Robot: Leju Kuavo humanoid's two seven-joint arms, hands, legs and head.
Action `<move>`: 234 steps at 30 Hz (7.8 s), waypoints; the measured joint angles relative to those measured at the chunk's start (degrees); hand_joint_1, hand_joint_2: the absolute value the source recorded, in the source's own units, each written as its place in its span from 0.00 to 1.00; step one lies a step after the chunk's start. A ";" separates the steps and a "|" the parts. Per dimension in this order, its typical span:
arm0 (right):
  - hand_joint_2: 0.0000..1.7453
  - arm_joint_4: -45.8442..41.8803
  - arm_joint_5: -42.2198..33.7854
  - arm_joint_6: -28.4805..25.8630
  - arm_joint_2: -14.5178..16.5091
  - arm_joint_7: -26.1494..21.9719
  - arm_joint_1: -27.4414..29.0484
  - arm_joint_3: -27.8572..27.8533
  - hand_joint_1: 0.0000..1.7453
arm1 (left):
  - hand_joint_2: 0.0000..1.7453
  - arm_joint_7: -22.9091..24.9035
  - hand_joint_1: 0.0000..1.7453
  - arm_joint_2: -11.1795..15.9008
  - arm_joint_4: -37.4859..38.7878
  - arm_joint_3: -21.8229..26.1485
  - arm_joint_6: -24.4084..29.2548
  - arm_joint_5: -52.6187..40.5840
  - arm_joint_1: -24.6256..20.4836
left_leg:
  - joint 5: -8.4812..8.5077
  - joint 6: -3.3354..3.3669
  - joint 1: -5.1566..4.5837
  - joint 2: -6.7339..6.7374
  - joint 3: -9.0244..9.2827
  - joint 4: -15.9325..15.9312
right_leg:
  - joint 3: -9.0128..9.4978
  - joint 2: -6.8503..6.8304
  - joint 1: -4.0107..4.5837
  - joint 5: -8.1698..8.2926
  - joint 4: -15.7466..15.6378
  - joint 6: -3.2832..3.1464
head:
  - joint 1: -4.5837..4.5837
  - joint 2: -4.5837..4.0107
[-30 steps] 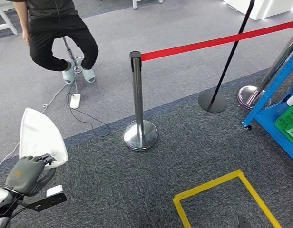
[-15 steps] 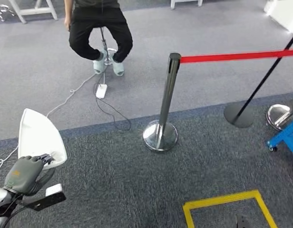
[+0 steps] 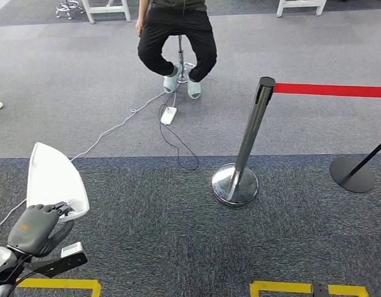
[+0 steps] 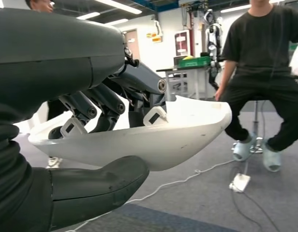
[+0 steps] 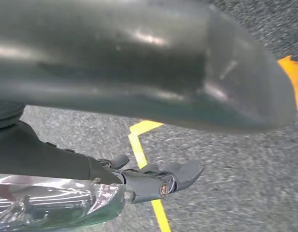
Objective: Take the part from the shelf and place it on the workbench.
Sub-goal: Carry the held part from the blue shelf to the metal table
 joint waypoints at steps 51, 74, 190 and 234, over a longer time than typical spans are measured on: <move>0.00 0.00 1.17 -0.39 -0.08 -0.40 0.31 -0.08 0.00 | 1.00 0.02 1.00 -0.26 -1.45 0.21 0.25 0.18 1.32 | 2.85 3.04 -0.64 2.52 3.74 -5.12 | -7.46 -2.59 0.59 -8.28 17.62 2.56 | 0.43 0.00; 0.00 -0.16 1.53 -0.57 -0.40 -0.49 0.20 -0.10 0.00 | 1.00 0.16 1.00 -0.34 -1.54 0.26 0.02 0.07 1.29 | 2.58 1.63 -0.38 9.14 3.81 -5.06 | 3.93 -8.89 0.56 -0.75 -3.27 1.99 | 0.04 0.00; 0.00 -0.43 2.52 -2.32 0.05 0.80 0.36 -0.21 0.00 | 1.00 1.38 1.00 0.38 -4.64 1.50 -1.16 -0.39 4.51 | -8.39 0.66 -1.06 4.10 0.72 10.07 | 3.03 -2.28 1.75 1.78 -4.38 -1.58 | 0.48 0.00; 0.00 -0.44 3.08 -1.80 0.25 0.67 0.06 -0.25 0.00 | 1.00 1.99 1.00 0.38 -6.53 2.62 -0.50 -0.57 6.67 | 4.52 3.08 -0.18 4.94 2.10 -6.19 | 1.84 -2.13 0.95 -8.14 4.59 2.24 | 0.29 0.00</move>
